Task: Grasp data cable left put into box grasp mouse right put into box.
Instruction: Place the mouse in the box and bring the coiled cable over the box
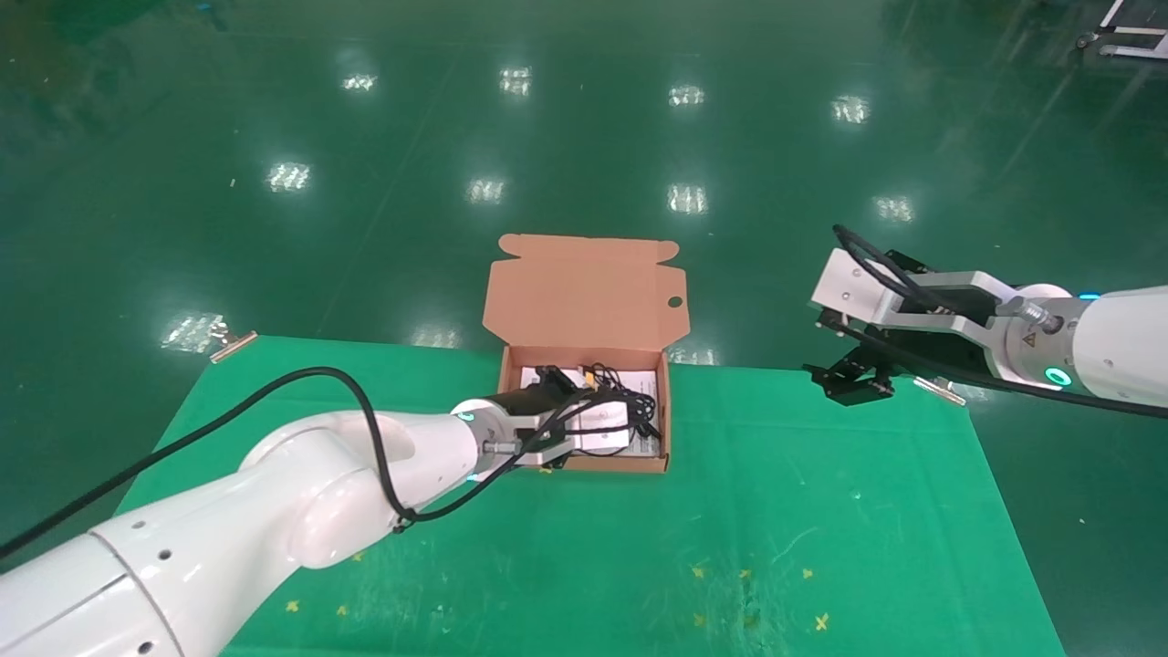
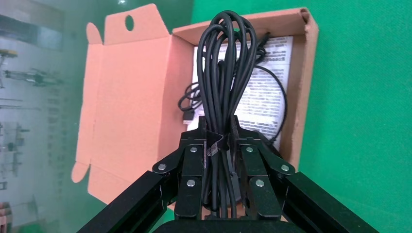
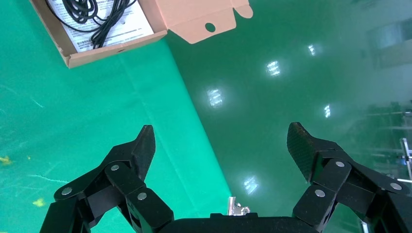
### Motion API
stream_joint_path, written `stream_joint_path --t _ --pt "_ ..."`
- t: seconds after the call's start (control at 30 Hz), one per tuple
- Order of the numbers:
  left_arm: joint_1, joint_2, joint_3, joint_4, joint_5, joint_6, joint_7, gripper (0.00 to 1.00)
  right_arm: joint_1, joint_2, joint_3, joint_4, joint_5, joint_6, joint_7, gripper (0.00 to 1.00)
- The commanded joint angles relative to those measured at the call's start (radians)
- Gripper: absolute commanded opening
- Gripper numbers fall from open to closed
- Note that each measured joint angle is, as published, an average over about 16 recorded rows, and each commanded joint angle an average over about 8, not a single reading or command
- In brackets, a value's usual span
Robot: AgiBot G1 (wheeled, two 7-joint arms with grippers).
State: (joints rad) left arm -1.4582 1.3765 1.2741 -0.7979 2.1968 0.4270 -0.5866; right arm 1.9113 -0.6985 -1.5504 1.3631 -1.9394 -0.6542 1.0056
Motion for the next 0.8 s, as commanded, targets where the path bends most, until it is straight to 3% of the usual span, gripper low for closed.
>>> stream_joint_path --t 0.03,0.53,0.8 --pt "-0.001 -0.001 -0.001 -0.001 0.001 0.002 0.000 1.00 0.000 -0.001 0.000 -0.001 0.002 0.000 0.000 1.00" --pt "-0.001 -0.017 -0.018 -0.027 0.016 0.002 0.001 1.00 0.003 -0.009 0.004 -0.018 0.005 0.009 -0.009 1.00" --pt "-0.106 -0.039 -0.069 -0.027 0.023 -0.038 -0.045 1.00 0.092 -0.020 0.021 -0.022 -0.013 -0.028 -0.070 1.00"
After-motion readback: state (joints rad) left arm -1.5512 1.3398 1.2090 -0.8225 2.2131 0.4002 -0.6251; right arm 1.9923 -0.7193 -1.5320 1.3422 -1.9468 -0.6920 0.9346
